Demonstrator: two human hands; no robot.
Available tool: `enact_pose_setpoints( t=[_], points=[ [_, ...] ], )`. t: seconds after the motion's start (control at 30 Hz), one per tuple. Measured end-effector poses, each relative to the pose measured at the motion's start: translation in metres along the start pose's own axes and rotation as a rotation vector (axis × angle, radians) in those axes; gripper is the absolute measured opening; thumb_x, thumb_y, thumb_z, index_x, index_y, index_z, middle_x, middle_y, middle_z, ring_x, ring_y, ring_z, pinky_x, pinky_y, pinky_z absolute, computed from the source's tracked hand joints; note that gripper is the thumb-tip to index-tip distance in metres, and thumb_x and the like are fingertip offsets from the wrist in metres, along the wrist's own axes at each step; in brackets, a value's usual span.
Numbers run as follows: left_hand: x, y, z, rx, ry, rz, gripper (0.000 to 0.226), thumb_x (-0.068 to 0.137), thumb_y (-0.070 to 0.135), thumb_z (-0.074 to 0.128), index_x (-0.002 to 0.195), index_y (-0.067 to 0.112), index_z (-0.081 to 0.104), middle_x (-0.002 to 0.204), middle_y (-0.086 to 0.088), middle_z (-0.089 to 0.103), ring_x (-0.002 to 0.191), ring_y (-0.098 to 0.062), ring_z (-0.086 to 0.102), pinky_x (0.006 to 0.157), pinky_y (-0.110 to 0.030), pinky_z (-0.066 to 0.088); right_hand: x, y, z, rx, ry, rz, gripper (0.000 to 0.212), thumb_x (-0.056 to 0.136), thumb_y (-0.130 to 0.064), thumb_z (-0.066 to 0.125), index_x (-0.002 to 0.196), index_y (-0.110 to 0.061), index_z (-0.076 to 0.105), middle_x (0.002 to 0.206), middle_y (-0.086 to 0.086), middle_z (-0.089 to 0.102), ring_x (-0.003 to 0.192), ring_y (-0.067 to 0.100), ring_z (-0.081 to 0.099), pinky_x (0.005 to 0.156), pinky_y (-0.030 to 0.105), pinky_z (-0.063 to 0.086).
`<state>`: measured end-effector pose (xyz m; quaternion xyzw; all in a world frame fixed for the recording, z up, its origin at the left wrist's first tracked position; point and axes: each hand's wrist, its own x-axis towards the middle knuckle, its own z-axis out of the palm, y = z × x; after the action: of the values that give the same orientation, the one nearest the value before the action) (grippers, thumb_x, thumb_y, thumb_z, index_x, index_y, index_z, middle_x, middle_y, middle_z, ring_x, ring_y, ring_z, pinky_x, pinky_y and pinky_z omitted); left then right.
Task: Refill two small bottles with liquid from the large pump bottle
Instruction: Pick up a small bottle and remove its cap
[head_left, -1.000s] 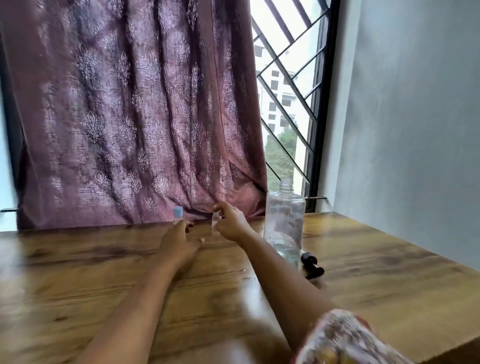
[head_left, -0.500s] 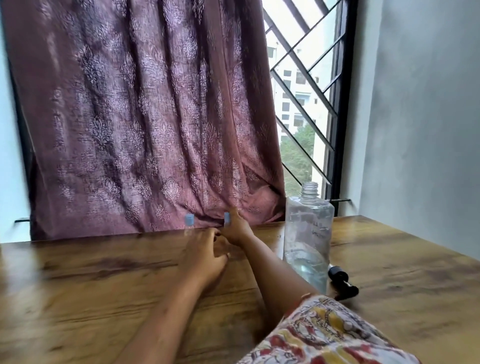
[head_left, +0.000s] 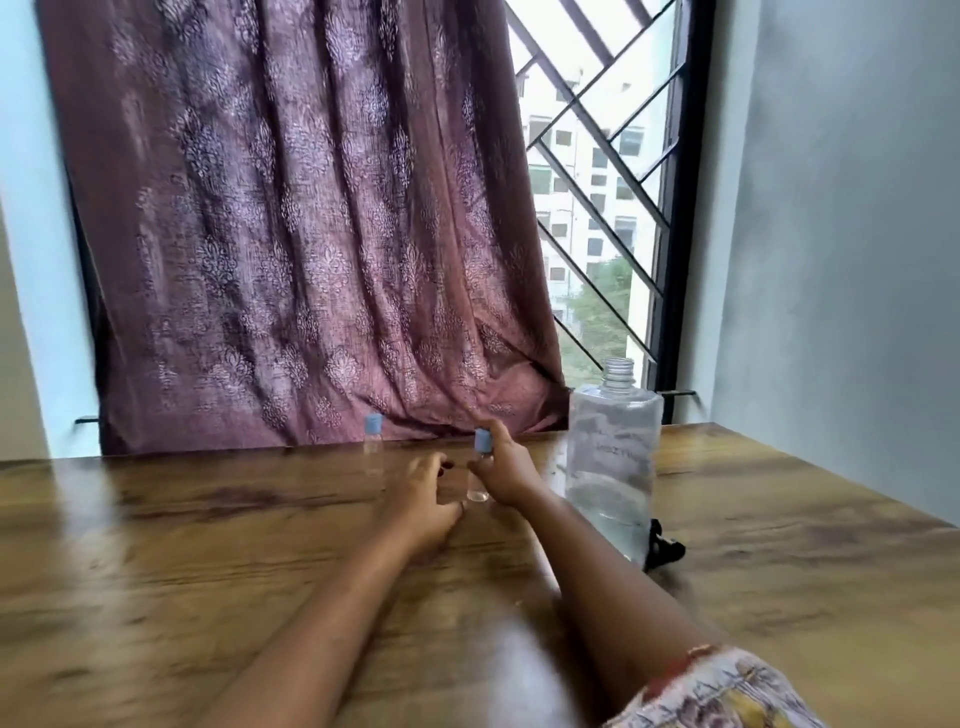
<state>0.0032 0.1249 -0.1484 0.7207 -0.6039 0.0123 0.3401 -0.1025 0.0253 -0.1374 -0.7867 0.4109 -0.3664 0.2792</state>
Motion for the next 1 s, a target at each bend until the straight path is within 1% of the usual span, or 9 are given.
enact_pose_setpoints(
  t=[0.1, 0.23, 0.37, 0.5, 0.6, 0.67, 0.8, 0.93, 1.0],
  points=[
    [0.001, 0.011, -0.002, -0.096, -0.016, -0.015, 0.053, 0.078, 0.029, 0.069, 0.126, 0.014, 0.05, 0.128, -0.006, 0.055, 0.115, -0.02, 0.053, 0.095, -0.031, 0.044, -0.012, 0.009, -0.019, 0.042, 0.004, 0.018, 0.05, 0.086, -0.013, 0.059, 0.131, -0.021, 0.04, 0.104, 0.009, 0.058, 0.091, 0.022, 0.055, 0.073, 0.025, 0.039],
    [0.004, 0.031, 0.0, -0.202, -0.068, -0.05, 0.05, 0.08, 0.027, 0.07, 0.124, 0.014, 0.051, 0.122, -0.005, 0.058, 0.109, -0.02, 0.056, 0.087, -0.029, 0.044, -0.027, 0.018, -0.04, 0.061, -0.004, -0.007, 0.047, 0.083, -0.013, 0.064, 0.127, -0.018, 0.047, 0.099, 0.005, 0.056, 0.089, 0.018, 0.054, 0.075, 0.026, 0.04],
    [0.007, 0.045, 0.008, -0.309, -0.119, -0.079, 0.05, 0.079, 0.024, 0.073, 0.123, 0.012, 0.051, 0.117, -0.007, 0.06, 0.105, -0.02, 0.058, 0.093, -0.034, 0.048, -0.04, 0.023, -0.052, 0.152, -0.016, -0.016, 0.036, 0.084, -0.015, 0.064, 0.118, -0.02, 0.055, 0.093, 0.001, 0.056, 0.078, 0.011, 0.052, 0.072, 0.029, 0.046],
    [0.011, 0.054, 0.022, -0.441, -0.104, -0.055, 0.041, 0.076, 0.019, 0.076, 0.111, 0.016, 0.053, 0.109, -0.01, 0.066, 0.089, -0.016, 0.059, 0.09, -0.038, 0.051, -0.045, 0.02, -0.058, 0.193, 0.019, -0.043, 0.026, 0.086, -0.015, 0.061, 0.112, -0.017, 0.06, 0.098, -0.002, 0.058, 0.087, 0.014, 0.055, 0.08, 0.032, 0.049],
    [0.01, 0.052, 0.028, -0.388, -0.084, 0.021, 0.037, 0.071, 0.027, 0.08, 0.098, 0.026, 0.056, 0.088, 0.006, 0.066, 0.082, -0.013, 0.064, 0.079, -0.034, 0.053, -0.047, 0.014, -0.06, 0.185, 0.063, -0.053, 0.027, 0.083, -0.026, 0.068, 0.108, -0.016, 0.065, 0.106, 0.003, 0.06, 0.098, 0.017, 0.059, 0.088, 0.036, 0.053],
    [0.008, 0.048, 0.029, -0.363, -0.041, 0.051, 0.033, 0.067, 0.028, 0.082, 0.09, 0.03, 0.058, 0.081, 0.008, 0.067, 0.078, -0.015, 0.065, 0.075, -0.034, 0.053, -0.049, 0.011, -0.058, 0.133, 0.059, -0.059, 0.028, 0.081, -0.025, 0.069, 0.107, -0.016, 0.067, 0.109, 0.005, 0.061, 0.101, 0.019, 0.059, 0.09, 0.038, 0.052],
    [0.006, 0.04, 0.029, -0.395, 0.006, 0.029, 0.029, 0.063, 0.025, 0.085, 0.084, 0.028, 0.065, 0.08, 0.002, 0.074, 0.079, -0.014, 0.07, 0.077, -0.039, 0.057, -0.051, 0.005, -0.056, 0.088, 0.067, -0.105, 0.026, 0.079, -0.02, 0.071, 0.104, -0.012, 0.068, 0.099, 0.001, 0.06, 0.097, 0.02, 0.061, 0.088, 0.037, 0.052],
    [0.005, 0.033, 0.028, -0.463, -0.041, 0.027, 0.03, 0.058, 0.028, 0.084, 0.083, 0.024, 0.068, 0.079, 0.003, 0.075, 0.079, -0.012, 0.071, 0.08, -0.042, 0.057, -0.054, 0.001, -0.057, 0.032, 0.022, -0.167, 0.023, 0.079, -0.015, 0.071, 0.101, -0.008, 0.069, 0.092, -0.002, 0.061, 0.095, 0.021, 0.061, 0.089, 0.039, 0.051],
    [0.005, 0.032, 0.027, -0.508, -0.078, 0.024, 0.03, 0.058, 0.03, 0.083, 0.083, 0.025, 0.068, 0.081, 0.002, 0.076, 0.082, -0.012, 0.071, 0.083, -0.041, 0.057, -0.055, 0.002, -0.06, 0.074, -0.026, -0.182, 0.023, 0.079, -0.012, 0.071, 0.101, -0.006, 0.068, 0.09, -0.001, 0.063, 0.091, 0.02, 0.063, 0.089, 0.039, 0.051]
  ],
)
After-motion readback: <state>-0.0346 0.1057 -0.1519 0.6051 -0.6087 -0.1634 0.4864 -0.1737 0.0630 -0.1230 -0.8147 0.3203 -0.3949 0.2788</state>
